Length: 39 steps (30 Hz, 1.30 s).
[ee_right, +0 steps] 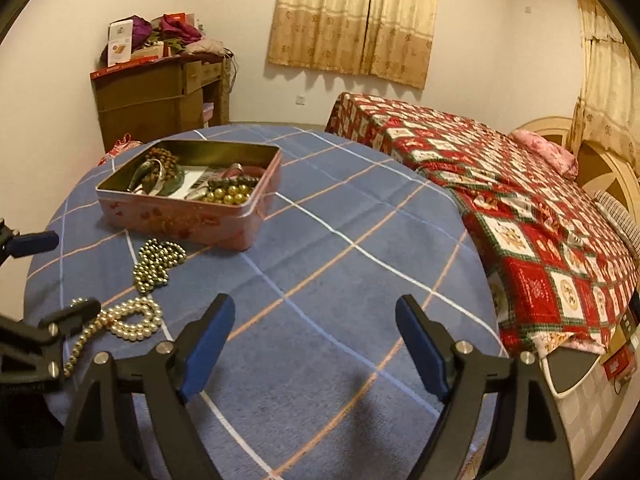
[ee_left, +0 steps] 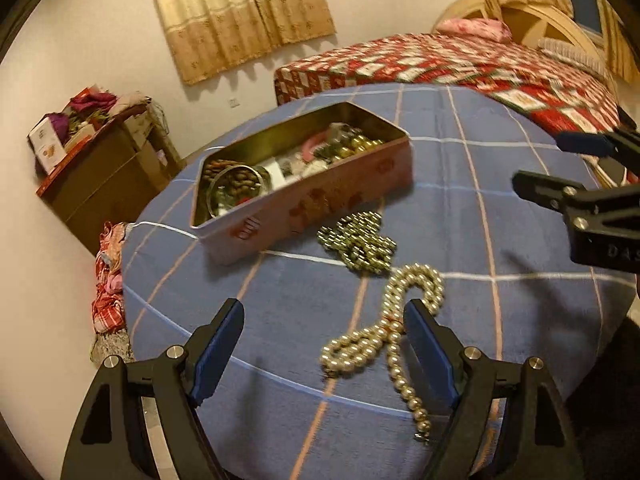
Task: Organize jewelry
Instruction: 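Withdraw both tools from the tin toward the pearl and green-gold strands, then grasp the pearl necklace with the left tool while the right tool grasps the green-gold strand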
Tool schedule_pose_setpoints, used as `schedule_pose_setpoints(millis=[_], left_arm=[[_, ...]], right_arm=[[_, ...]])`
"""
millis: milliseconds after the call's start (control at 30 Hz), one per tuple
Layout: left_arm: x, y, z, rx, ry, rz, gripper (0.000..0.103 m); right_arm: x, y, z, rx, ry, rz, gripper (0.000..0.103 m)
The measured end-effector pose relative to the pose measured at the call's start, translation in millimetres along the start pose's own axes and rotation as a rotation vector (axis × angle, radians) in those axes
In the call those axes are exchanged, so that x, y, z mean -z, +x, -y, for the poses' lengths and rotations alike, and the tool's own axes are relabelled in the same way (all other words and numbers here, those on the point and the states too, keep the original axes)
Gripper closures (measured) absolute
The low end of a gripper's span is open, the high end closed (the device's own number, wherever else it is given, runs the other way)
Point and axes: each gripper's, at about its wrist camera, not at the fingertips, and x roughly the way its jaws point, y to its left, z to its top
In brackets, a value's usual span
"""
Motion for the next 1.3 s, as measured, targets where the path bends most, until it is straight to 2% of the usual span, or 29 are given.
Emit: schedule_pose_setpoints(millis=[133, 233, 400, 533, 600, 633, 667, 733, 833, 1000, 1133, 1300], left_arm=[[3, 14, 0, -0.047, 0.023, -0.04, 0.021], [7, 21, -21, -0.047, -0.037, -0.057, 0.02], [10, 25, -48, -0.047, -0.09, -0.043, 0.021], [9, 22, -43, -0.02, -0.055, -0.004, 0.023], [7, 24, -38, -0.007, -0.029, -0.003, 0.052], [7, 27, -37, 0.012, -0.022, -0.021, 0.077], [8, 27, -38, 0.034, -0.027, -0.019, 0.087], [9, 27, -38, 0.023, -0.011, -0.024, 0.097], [11, 27, -46, 0.01, -0.025, -0.027, 0.097], [11, 34, -85, -0.039, -0.131, -0.038, 0.097], [8, 32, -104, -0.055, -0.182, -0.014, 0.097], [8, 31, -108, -0.082, -0.204, 0.008, 0.098]], right_arm=[[3, 4, -2, -0.014, 0.007, -0.01, 0.018], [0, 2, -4, -0.026, 0.007, -0.001, 0.018], [-3, 3, -12, -0.045, 0.002, 0.007, 0.017], [-1, 8, -18, -0.053, -0.005, -0.004, 0.017], [-2, 10, -19, -0.059, -0.001, -0.009, 0.017], [-2, 10, -20, -0.061, -0.002, -0.009, 0.017], [-2, 10, -21, -0.061, -0.004, -0.008, 0.017], [-2, 8, -21, -0.061, -0.007, -0.004, 0.017], [-2, 8, -20, -0.067, 0.001, -0.002, 0.016], [-4, 10, -25, -0.095, 0.001, -0.007, 0.016], [-12, 15, -39, -0.129, -0.01, -0.008, 0.016], [-27, 27, -69, -0.18, -0.06, -0.021, 0.017]])
